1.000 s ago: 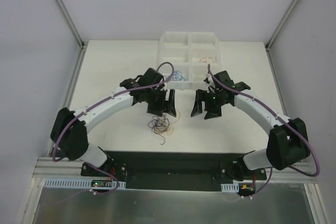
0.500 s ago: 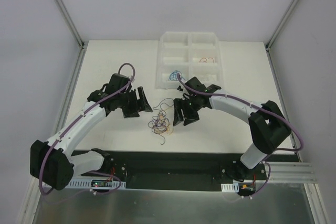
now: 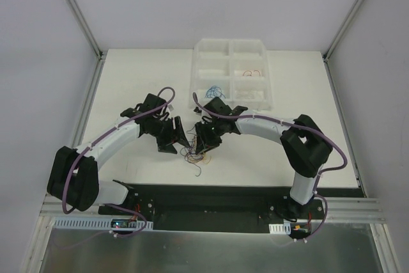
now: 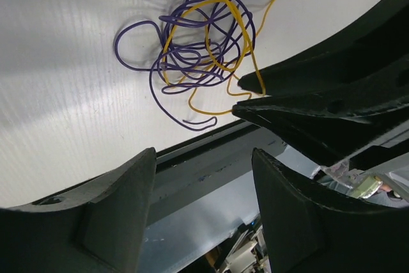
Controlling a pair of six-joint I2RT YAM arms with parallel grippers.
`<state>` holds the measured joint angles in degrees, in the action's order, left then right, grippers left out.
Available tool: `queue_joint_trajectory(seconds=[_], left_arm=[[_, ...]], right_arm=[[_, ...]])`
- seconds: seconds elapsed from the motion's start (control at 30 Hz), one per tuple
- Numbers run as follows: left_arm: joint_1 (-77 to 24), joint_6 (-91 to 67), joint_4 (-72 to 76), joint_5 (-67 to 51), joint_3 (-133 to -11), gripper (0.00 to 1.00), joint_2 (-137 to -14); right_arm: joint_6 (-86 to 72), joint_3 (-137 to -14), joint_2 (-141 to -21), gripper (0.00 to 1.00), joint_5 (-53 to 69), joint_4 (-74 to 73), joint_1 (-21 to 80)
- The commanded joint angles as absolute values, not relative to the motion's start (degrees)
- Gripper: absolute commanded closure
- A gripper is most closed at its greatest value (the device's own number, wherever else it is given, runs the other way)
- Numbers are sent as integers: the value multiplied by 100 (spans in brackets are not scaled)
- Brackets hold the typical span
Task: Untangle the cables
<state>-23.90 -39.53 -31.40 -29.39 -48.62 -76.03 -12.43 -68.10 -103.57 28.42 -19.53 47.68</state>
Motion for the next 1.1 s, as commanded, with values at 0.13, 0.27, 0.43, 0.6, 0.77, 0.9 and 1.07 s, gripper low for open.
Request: queue_joint_trajectory(seconds=[0.13,0.27,0.43,0.6,0.77,0.9,1.07], left_arm=[[-2469,-3780,-3006,-3427,-4991,37,-8233],[-2812,-3736,-3006,-3376,-5500,26,-8963],[-3059,-3815,-2953,-3042,-5967,26,-10009],[-2918,-3832,-2953,-2690,-6222,27,-10529],[-2690,-3753,-2953,-2496,-6284,30,-10617],[-2251,-3683,-2962,-2513,-6144,32,-10626],[-1399,-3428,-2997,-2557,-5845,32,-10205]], right_arm=[[-1363,-7163,-9995,99,2856,-2284,4896],[-1599,-7040,-9415,99,2987,-2452,4782],[-1881,-7303,-8536,99,3129,-2574,4606],[-2013,-8574,-7543,99,3120,-3347,4237],[-1680,-11558,-7750,99,3269,-4242,3929],[-1799,-14873,-8761,99,3295,-4896,3675],[-4006,-13380,-7956,99,4017,-1332,2717]])
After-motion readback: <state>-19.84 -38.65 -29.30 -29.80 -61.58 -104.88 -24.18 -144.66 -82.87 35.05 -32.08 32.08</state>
